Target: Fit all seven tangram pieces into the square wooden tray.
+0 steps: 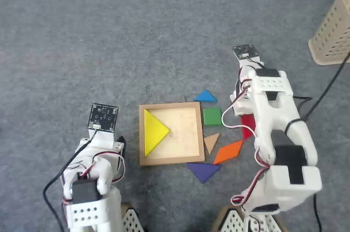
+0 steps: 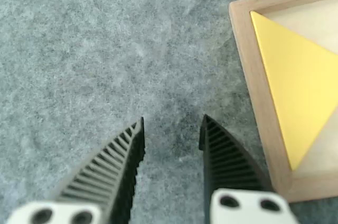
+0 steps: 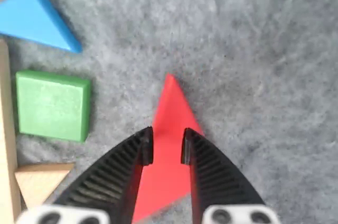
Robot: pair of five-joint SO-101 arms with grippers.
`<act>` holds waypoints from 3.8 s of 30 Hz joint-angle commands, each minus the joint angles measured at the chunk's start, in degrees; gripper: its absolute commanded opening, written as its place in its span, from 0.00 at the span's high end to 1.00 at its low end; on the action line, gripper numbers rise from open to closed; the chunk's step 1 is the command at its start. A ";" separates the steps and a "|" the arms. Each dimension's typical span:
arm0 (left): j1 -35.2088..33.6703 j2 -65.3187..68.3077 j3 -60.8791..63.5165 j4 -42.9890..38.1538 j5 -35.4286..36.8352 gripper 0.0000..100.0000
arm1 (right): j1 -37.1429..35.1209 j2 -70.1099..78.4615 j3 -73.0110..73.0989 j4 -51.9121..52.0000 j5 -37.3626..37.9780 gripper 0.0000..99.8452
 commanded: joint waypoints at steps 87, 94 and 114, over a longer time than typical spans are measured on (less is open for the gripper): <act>0.09 -0.35 -0.57 0.26 -0.26 0.83 | -4.62 5.14 -1.32 -2.68 3.08 0.75; 0.09 -0.35 -0.57 0.26 -0.26 0.83 | -4.88 7.69 -1.58 -2.33 4.04 0.75; 0.09 -0.35 -0.57 0.26 -0.26 0.83 | -6.29 -5.05 10.90 -7.69 4.22 0.75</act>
